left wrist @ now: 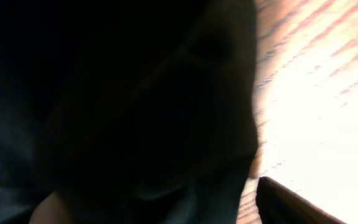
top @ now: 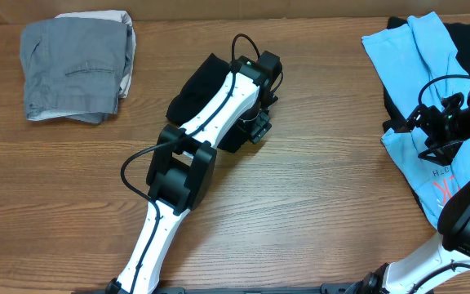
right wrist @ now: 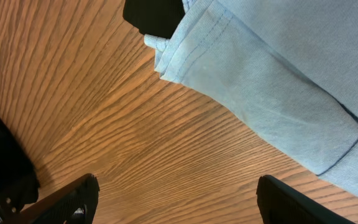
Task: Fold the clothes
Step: 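Carry the shirt left and place it on the grey trousers stack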
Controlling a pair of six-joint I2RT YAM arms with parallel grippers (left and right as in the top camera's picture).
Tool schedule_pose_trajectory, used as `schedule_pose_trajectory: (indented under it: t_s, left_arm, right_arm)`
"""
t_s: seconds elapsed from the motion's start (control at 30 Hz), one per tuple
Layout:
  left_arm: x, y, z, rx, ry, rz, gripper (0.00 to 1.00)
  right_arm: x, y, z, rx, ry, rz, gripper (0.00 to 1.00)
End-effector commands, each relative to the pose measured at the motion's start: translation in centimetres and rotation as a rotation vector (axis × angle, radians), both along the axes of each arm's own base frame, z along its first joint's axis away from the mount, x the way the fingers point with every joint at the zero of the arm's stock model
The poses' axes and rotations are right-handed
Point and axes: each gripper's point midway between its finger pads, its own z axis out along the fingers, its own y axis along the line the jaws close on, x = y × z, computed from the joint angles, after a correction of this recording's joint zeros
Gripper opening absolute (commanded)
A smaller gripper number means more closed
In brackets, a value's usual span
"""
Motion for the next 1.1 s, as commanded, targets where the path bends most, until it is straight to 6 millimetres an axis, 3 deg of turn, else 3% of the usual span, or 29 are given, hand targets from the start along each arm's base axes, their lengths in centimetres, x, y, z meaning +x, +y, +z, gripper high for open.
schedule_pose_trajectory:
  t_s: [0.0,0.1,0.2,0.3,0.4,0.63,0.77,0.87,1.07]
  left_arm:
    - [-2.0,1.2,-2.9,0.08,0.054,0.076,0.5]
    - [-1.6,1.9,-3.0,0.114,0.025,0.085,0.06]
    - [-0.5,2.0,-2.4,0.128,-0.027,0.103,0.04]
    - [1.1,2.5,0.1,0.156,-0.1,0.131,0.04]
    - [3.1,3.1,4.5,0.162,-0.176,0.153,0.04]
    - [8.2,6.4,17.6,0.029,-0.442,0.257,0.04]
    - [10.3,10.4,23.6,-0.033,-0.601,0.316,0.04]
    - [11.3,15.1,26.7,0.009,-0.703,0.374,0.04]
    - [12.2,25.5,28.9,0.17,-0.798,0.551,0.04]
  right_arm:
    - [0.5,-0.3,0.5,-0.012,-0.026,0.004,0.85]
    - [0.6,-0.4,0.5,-0.013,-0.028,0.004,0.85]
    - [0.6,-0.4,0.5,-0.015,-0.032,0.004,0.85]
    - [0.6,-0.4,0.5,-0.015,-0.032,0.004,0.85]
    - [0.6,-0.4,0.5,-0.015,-0.032,0.004,0.85]
    - [0.6,-0.4,0.5,-0.014,-0.031,0.003,0.85]
    - [0.3,-0.3,0.6,-0.008,-0.02,0.003,0.85]
    - [0.2,-0.2,0.6,-0.005,-0.014,0.003,0.85]
    - [-0.2,0.0,0.6,0.004,0.003,0.004,0.85]
